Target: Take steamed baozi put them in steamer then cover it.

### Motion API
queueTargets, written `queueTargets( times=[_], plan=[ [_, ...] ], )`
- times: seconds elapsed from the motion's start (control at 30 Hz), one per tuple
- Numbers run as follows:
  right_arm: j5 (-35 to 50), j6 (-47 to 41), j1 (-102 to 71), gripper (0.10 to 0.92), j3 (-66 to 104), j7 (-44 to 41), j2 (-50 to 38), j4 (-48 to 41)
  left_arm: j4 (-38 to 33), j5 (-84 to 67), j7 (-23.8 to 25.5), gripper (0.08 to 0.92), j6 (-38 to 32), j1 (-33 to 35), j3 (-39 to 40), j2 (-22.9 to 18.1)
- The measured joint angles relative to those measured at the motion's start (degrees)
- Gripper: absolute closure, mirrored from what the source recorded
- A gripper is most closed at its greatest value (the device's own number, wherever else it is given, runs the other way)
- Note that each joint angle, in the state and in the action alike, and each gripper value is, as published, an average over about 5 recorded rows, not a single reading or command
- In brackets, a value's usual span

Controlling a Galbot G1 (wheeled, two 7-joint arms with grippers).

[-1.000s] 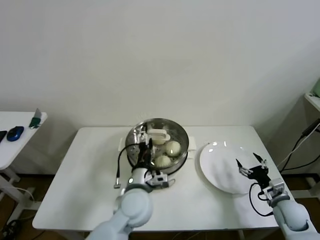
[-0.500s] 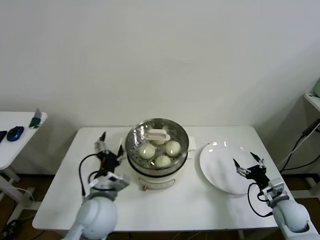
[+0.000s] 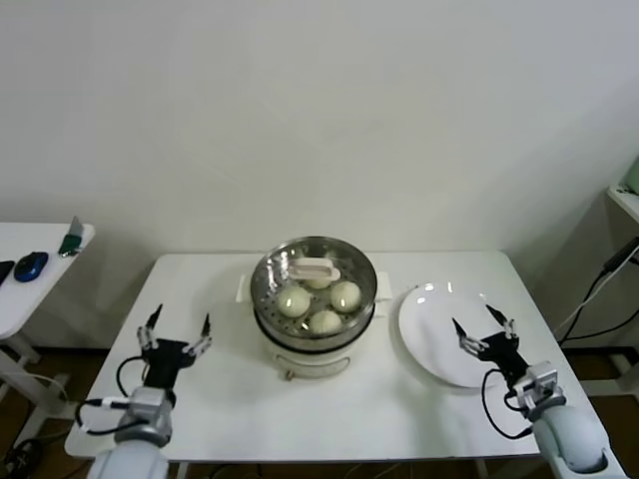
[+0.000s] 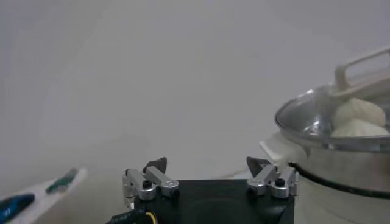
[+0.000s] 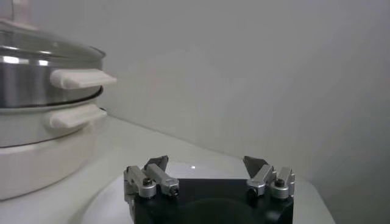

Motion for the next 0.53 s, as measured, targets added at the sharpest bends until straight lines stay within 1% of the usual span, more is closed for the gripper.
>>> queueTargets(
  times=[0.23,0.53],
  plan=[
    [0.64,1.90,-1.53,0.203,0.56,-0.56,1.52,0.84,2.16,-4.91,0.24,0.177,-7.85,2.55,-2.79,-1.67],
    [1.85,3.57,-3.01,0.203,1.30,-1.35,2.13,1.51,3.17,-7.36,0.67,0.177,-12.11,4.08,-4.16,-2.46]
  ],
)
